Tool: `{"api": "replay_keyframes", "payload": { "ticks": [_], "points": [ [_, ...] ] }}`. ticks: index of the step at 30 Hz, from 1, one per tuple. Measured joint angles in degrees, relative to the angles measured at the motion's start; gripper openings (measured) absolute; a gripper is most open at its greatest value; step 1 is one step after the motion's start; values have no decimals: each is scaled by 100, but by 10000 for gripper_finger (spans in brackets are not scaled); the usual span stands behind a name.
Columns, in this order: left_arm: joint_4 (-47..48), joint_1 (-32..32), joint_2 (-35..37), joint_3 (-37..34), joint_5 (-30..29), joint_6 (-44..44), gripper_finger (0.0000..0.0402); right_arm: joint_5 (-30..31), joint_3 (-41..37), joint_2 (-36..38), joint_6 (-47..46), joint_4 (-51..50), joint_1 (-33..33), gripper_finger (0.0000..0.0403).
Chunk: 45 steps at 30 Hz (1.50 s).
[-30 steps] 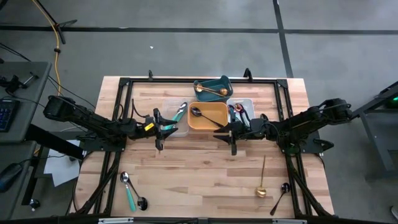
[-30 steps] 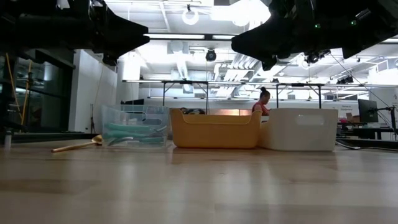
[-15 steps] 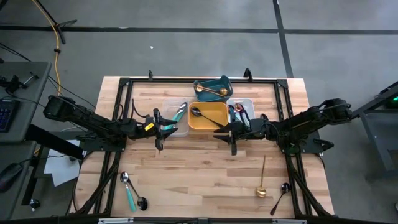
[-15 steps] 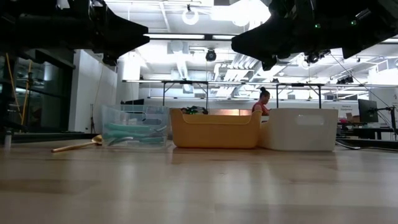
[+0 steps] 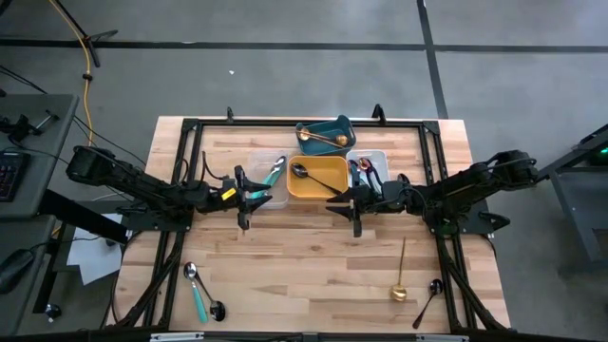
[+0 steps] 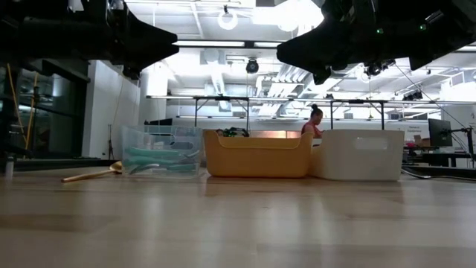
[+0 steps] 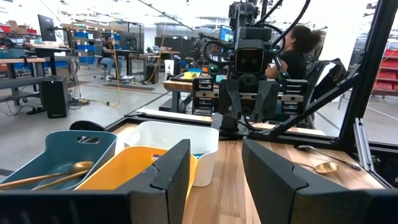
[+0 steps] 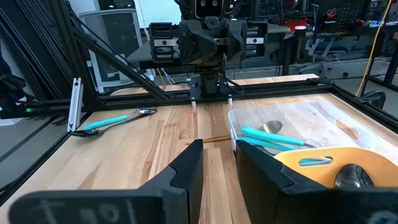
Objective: Sort silverware by color (type)
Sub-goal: Put the gold color spoon into the green bin
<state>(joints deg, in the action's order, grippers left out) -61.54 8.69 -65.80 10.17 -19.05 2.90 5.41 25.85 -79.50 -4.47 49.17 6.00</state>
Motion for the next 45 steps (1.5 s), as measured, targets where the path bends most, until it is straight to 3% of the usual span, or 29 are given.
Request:
{"api": "replay_keyframes", "payload": {
  "ticks": [7,12,16,19,26,29,38,45],
  "points": [
    [1,0,0,0,2,2,140,0,0,0,-42,0,0,89],
    [2,2,0,0,2,2,140,2,0,7,-891,-171,146,89],
    [2,0,0,0,1,4,140,18,1,7,-1529,-874,487,89],
    [4,0,0,0,2,4,140,46,223,7,-2531,-2194,826,89],
    [49,2,0,0,3,13,140,-122,1629,4,-5949,-7408,1989,89],
    [52,0,0,0,73,172,140,-175,2036,4,-7303,-8621,2600,89],
    [255,1,0,0,229,385,140,-654,1877,-70,-10448,-8996,3935,89],
    [330,2,0,0,229,446,140,-505,1711,-188,-11720,-8893,4353,89]
  ]
}}
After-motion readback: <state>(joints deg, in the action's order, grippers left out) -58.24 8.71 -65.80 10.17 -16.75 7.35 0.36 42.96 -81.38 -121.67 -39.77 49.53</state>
